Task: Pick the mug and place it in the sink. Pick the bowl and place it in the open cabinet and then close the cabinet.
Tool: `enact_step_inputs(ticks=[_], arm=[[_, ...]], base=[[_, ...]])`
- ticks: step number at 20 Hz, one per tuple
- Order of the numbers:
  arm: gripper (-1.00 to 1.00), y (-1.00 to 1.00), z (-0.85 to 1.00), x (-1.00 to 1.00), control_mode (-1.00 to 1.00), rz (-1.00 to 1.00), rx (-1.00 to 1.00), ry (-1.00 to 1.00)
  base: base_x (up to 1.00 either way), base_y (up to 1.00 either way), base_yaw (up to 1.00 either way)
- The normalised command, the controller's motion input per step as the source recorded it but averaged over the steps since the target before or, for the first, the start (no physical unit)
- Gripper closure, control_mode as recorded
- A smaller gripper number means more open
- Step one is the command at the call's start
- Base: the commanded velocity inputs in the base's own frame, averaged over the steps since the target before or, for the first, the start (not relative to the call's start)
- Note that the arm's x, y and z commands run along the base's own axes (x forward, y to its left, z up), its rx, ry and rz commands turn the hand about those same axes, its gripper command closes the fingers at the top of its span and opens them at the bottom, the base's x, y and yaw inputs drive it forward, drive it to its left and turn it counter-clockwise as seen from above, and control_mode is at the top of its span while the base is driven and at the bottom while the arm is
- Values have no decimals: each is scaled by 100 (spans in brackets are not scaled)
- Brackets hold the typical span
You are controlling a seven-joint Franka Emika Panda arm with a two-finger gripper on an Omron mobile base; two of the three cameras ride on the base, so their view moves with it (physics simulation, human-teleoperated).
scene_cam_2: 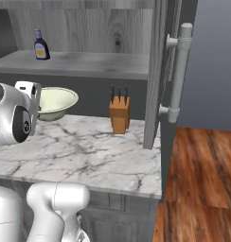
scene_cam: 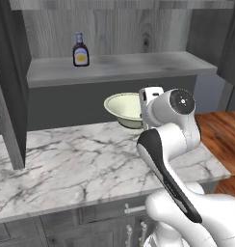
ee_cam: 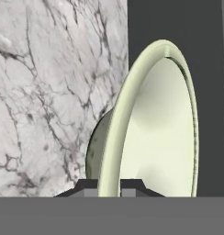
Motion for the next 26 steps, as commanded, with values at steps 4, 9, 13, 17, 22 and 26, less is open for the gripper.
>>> enact_step_inputs(ticks=[4, 9, 13, 17, 22, 26], arm=[[100, 0, 0, 0, 100, 0, 0, 0], [100, 0, 0, 0, 100, 0, 0, 0], [100, 0, 0, 0, 100, 0, 0, 0], [100, 0, 0, 0, 100, 0, 0, 0], [100, 0, 0, 0, 100, 0, 0, 0], [100, 0, 0, 0, 100, 0, 0, 0]], base=[[0, 32, 0], [-7, 19, -1], [-8, -15, 0], [-17, -25, 0], [-48, 4, 0], [-34, 30, 0]])
